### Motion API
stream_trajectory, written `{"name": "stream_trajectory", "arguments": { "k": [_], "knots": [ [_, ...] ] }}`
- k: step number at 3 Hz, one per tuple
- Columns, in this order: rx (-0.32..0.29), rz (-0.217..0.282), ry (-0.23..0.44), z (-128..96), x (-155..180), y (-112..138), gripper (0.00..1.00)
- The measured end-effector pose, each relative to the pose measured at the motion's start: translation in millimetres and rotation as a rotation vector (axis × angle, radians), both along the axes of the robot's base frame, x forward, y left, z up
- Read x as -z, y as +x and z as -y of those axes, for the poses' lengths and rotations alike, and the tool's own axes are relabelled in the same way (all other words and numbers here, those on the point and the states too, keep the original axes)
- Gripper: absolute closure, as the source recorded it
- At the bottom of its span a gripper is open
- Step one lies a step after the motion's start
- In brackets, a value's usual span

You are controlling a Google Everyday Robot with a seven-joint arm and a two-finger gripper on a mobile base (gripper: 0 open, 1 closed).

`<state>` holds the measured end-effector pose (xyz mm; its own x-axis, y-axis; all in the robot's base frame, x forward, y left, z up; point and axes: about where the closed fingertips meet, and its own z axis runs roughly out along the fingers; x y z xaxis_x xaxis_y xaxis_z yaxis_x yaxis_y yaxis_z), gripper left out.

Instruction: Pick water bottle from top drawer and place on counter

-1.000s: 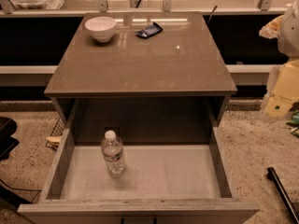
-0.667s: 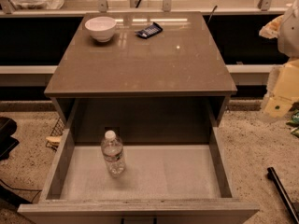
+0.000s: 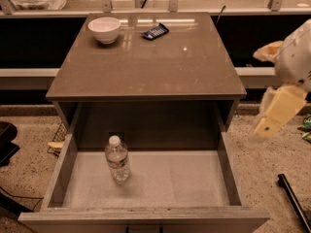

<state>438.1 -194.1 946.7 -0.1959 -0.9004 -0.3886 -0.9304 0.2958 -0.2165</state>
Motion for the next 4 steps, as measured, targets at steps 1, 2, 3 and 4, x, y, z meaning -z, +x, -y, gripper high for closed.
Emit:
{"name": "stream_trajectory", "arguments": {
  "k": [1,2,3,4],
  "knots": [
    [-0.053,0.015,0.167,-24.3,54.9,-11.0,0.00],
    [-0.129,0.063,0.362,-77.3,95.3,-8.1,0.00],
    [-0.176,0.088,0.642,-159.1,107.0,-1.4,0.00],
    [-0.192,0.079,0.744,-204.6,106.9,0.0,0.00]
  ]
}}
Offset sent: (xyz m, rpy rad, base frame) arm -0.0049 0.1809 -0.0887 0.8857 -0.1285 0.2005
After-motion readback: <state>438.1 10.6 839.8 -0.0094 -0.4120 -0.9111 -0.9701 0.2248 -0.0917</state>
